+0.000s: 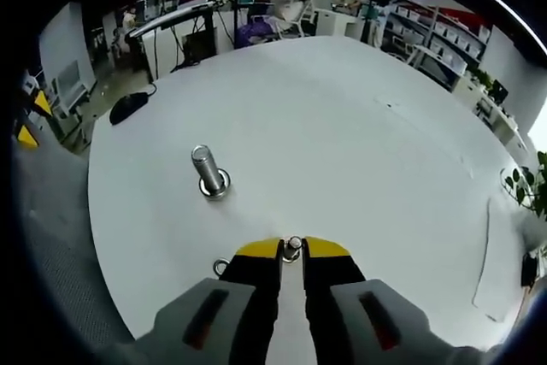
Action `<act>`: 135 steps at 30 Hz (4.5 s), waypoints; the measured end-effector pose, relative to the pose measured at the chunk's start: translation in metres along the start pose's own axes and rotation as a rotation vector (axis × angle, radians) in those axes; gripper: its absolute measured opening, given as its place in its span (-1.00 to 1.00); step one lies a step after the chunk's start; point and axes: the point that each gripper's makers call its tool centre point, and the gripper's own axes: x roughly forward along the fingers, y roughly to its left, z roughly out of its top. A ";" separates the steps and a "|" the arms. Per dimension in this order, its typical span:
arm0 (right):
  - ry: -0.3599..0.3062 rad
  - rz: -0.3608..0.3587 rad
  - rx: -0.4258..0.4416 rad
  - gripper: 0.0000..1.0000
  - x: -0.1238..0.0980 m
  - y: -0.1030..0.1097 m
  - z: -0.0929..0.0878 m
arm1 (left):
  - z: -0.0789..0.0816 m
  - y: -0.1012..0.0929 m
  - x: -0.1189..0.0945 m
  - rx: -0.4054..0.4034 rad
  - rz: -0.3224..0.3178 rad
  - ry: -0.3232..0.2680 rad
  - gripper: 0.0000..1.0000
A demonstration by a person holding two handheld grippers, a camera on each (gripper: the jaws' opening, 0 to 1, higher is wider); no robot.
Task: Place the washer onto the threaded stud by aligning its center hole with the stud, sliding it down to the base, and recovering from edge contact or off-axis alignment until the washer reaches the visible bottom stop.
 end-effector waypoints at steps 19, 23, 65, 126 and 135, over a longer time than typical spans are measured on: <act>0.116 0.070 -0.003 -0.56 0.010 0.014 -0.040 | 0.002 0.001 0.000 -0.002 0.004 -0.009 -0.55; 0.159 0.118 -0.067 -0.55 0.016 0.030 -0.048 | 0.003 0.002 -0.001 -0.007 0.008 -0.015 -0.55; 0.498 0.204 -0.205 -0.71 0.033 0.055 -0.049 | 0.004 0.001 -0.002 -0.001 0.004 -0.025 -0.55; 0.361 0.059 -0.146 -0.72 -0.009 -0.009 -0.021 | 0.004 -0.003 -0.001 0.015 -0.012 -0.018 -0.56; 0.332 0.040 -0.185 -0.72 -0.015 -0.017 -0.010 | 0.004 -0.003 -0.001 0.018 -0.012 -0.020 -0.56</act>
